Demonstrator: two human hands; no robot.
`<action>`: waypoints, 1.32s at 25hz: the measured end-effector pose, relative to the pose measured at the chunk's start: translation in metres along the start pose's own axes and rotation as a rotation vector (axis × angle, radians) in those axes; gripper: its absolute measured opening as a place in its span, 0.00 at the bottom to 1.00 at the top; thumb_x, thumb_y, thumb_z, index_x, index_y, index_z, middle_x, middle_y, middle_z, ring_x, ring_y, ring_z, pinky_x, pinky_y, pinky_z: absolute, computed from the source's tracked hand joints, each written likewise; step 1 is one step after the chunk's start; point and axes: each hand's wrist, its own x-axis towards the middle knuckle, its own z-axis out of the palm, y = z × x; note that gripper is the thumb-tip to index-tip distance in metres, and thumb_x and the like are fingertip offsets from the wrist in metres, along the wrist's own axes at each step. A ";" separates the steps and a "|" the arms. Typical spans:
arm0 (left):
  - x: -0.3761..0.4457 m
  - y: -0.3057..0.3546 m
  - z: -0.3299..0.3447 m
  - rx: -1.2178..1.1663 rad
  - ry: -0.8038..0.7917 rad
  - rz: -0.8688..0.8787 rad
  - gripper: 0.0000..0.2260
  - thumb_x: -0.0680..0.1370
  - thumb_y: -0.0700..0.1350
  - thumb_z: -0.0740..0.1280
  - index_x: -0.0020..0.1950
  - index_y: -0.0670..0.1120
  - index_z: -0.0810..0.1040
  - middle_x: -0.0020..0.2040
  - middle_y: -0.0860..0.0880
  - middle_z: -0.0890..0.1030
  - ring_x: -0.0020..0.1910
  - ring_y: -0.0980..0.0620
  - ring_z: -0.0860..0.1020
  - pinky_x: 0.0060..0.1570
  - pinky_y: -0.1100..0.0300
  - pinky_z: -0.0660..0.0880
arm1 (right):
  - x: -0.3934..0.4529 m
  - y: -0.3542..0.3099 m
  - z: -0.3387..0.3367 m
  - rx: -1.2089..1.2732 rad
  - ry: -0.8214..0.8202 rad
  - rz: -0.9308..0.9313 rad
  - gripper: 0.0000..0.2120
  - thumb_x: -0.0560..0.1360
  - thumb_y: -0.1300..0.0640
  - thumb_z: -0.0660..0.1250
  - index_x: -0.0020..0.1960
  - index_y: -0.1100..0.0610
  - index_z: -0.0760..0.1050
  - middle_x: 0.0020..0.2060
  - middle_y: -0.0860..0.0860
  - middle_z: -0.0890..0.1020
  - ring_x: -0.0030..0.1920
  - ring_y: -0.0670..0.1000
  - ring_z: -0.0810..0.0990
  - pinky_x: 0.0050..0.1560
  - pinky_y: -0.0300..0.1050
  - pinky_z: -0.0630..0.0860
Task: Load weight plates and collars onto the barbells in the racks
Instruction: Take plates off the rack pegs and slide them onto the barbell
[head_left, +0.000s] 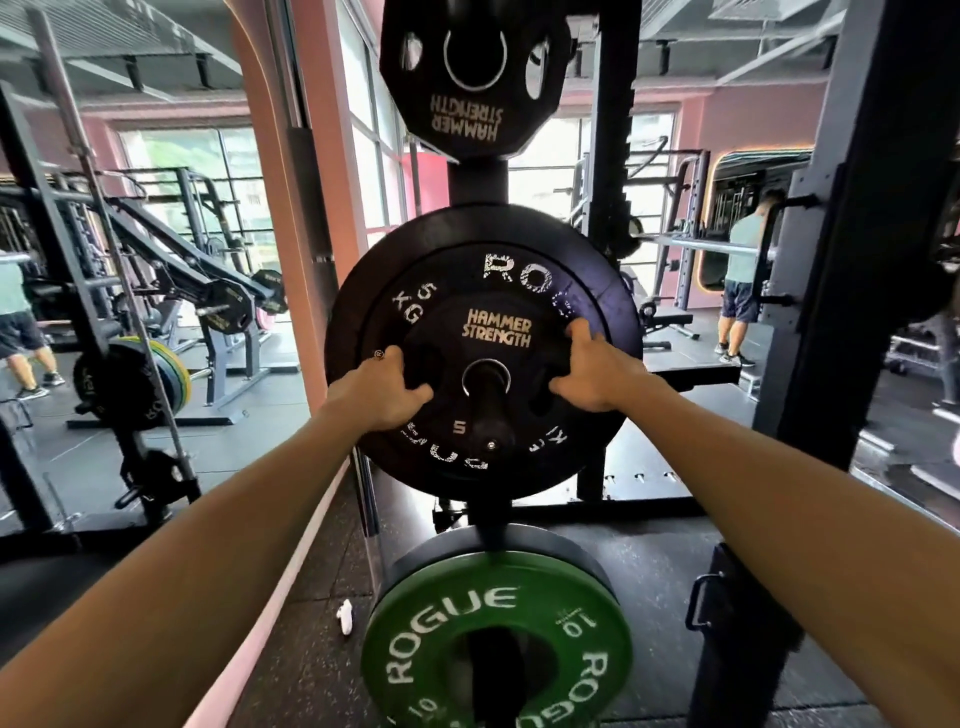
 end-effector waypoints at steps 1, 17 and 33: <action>-0.015 0.003 -0.007 -0.022 0.003 0.012 0.23 0.73 0.64 0.64 0.58 0.49 0.69 0.59 0.44 0.78 0.57 0.40 0.77 0.56 0.48 0.73 | -0.012 0.001 -0.007 0.028 -0.002 -0.030 0.36 0.70 0.46 0.69 0.71 0.54 0.55 0.68 0.57 0.68 0.63 0.61 0.74 0.61 0.59 0.72; -0.223 0.074 -0.094 -0.122 0.038 0.033 0.34 0.62 0.73 0.63 0.60 0.53 0.74 0.58 0.47 0.78 0.56 0.47 0.76 0.58 0.51 0.73 | -0.180 0.044 -0.094 0.149 -0.062 -0.165 0.40 0.68 0.36 0.69 0.73 0.47 0.58 0.71 0.52 0.66 0.67 0.56 0.70 0.68 0.59 0.67; -0.394 0.289 -0.080 -0.247 0.020 0.263 0.30 0.71 0.67 0.68 0.67 0.52 0.72 0.64 0.46 0.75 0.60 0.46 0.75 0.60 0.52 0.71 | -0.420 0.227 -0.235 0.088 -0.019 0.044 0.42 0.69 0.36 0.70 0.75 0.48 0.55 0.75 0.52 0.62 0.71 0.56 0.67 0.70 0.57 0.65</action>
